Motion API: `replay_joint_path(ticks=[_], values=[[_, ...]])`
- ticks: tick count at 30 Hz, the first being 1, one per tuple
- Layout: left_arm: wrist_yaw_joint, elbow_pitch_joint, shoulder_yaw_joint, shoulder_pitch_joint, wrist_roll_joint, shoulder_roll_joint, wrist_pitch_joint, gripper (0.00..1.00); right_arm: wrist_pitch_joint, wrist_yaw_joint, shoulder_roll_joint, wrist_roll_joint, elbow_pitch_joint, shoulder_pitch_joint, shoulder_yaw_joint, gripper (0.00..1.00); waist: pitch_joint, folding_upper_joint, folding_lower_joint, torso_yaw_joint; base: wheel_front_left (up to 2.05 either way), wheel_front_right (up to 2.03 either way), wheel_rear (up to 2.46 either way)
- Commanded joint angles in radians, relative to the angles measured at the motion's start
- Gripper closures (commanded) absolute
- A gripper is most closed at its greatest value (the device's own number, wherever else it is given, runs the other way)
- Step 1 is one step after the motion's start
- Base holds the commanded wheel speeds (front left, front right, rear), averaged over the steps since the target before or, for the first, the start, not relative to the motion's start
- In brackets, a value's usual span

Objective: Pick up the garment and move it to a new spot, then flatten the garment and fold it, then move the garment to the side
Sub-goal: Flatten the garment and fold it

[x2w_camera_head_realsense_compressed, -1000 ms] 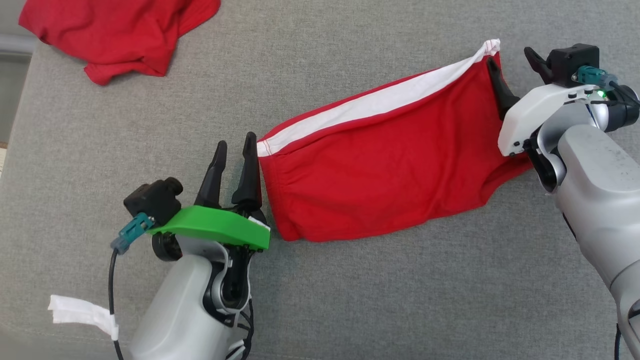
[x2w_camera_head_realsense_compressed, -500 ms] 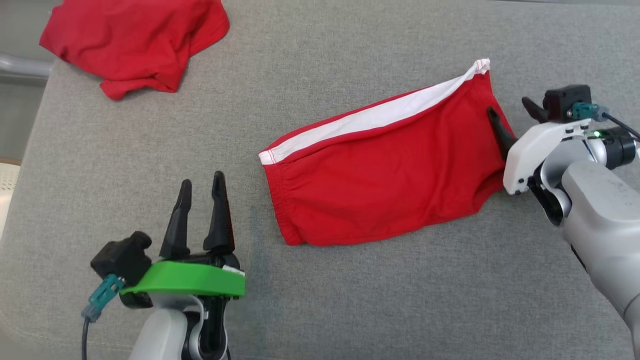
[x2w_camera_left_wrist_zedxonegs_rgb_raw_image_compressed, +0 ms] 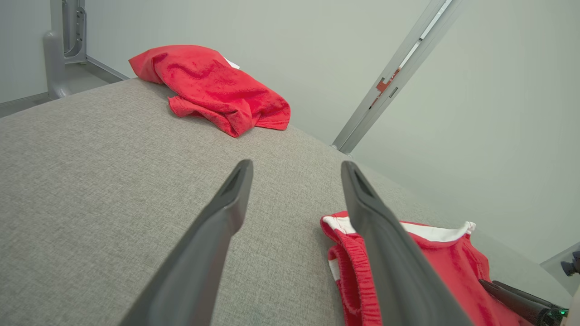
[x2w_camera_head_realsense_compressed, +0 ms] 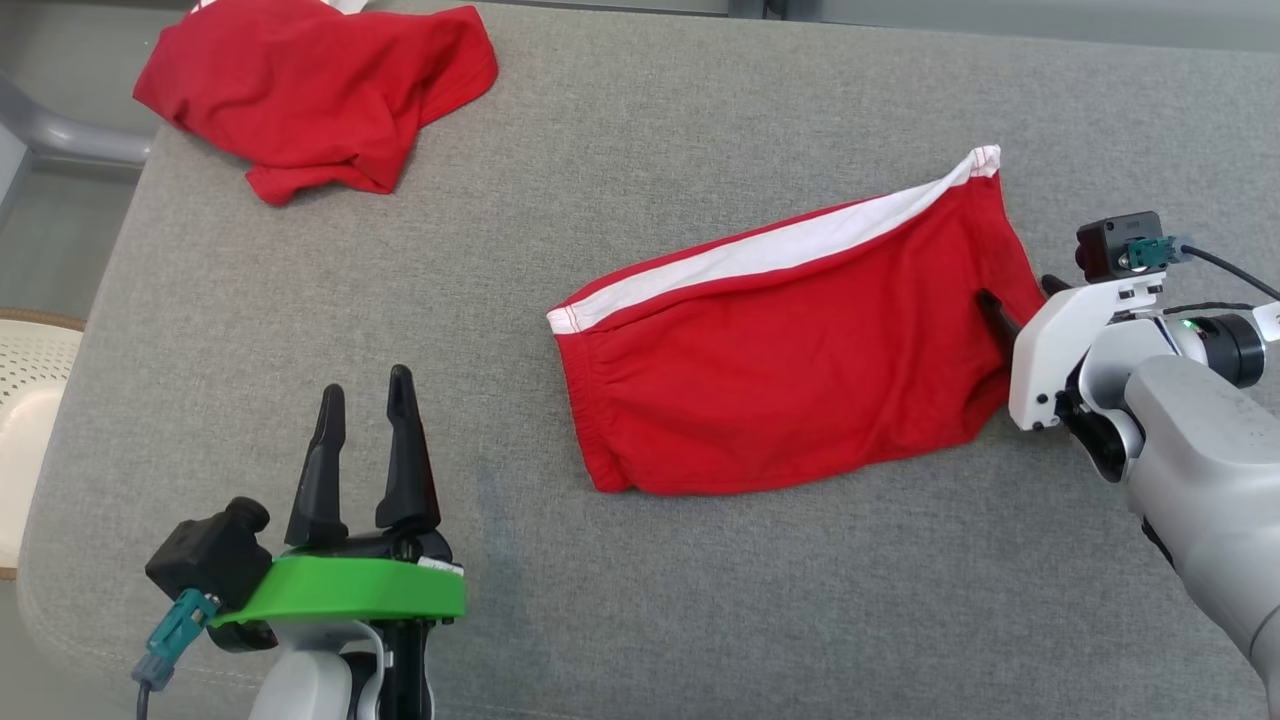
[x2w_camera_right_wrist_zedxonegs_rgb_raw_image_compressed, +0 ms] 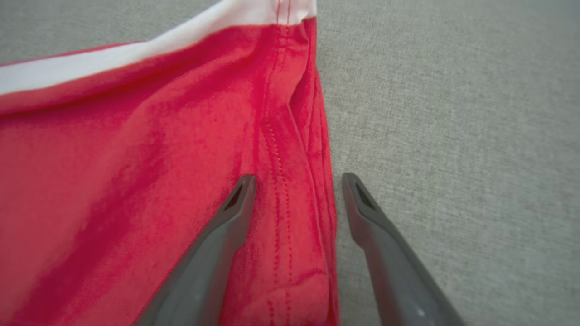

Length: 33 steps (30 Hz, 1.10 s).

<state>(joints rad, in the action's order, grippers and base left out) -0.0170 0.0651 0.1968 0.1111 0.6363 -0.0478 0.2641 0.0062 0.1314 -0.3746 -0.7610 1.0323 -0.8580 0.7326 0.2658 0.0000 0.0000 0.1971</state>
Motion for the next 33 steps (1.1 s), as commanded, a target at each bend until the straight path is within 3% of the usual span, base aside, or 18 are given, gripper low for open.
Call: replay_joint_path(ticks=[1, 4, 13, 26, 33], values=[[-0.001, -0.006, -0.006, -0.012, -0.002, -0.005, 0.000, 0.00, 0.024, -0.001, 0.005, -0.012, 0.014, 0.029, 0.012, 0.60, -0.004, 0.0000, 0.0000, 0.003, 0.00, 0.00, 0.00], [-0.003, -0.009, -0.013, -0.019, -0.002, -0.005, 0.000, 0.00, 0.037, -0.001, 0.006, -0.026, 0.022, 0.034, 0.021, 1.00, -0.009, 0.0000, 0.0000, 0.001, 0.00, 0.00, 0.00], [0.000, -0.017, -0.029, -0.029, -0.019, -0.005, 0.000, 0.00, -0.035, -0.002, -0.011, -0.083, 0.001, 0.048, 0.006, 1.00, -0.033, 0.0000, 0.0000, -0.050, 0.00, 0.00, 0.00], [0.023, 0.002, -0.026, -0.023, -0.119, -0.005, 0.000, 0.00, -0.175, -0.002, -0.084, -0.215, -0.093, 0.221, -0.060, 1.00, -0.077, 0.0000, 0.0000, -0.204, 0.00, 0.00, 0.00], [0.035, 0.042, -0.032, -0.001, -0.159, -0.011, 0.000, 0.00, -0.202, -0.002, -0.081, -0.233, -0.108, 0.246, -0.078, 1.00, -0.073, 0.0000, 0.0000, -0.263, 0.00, 0.00, 0.00]])
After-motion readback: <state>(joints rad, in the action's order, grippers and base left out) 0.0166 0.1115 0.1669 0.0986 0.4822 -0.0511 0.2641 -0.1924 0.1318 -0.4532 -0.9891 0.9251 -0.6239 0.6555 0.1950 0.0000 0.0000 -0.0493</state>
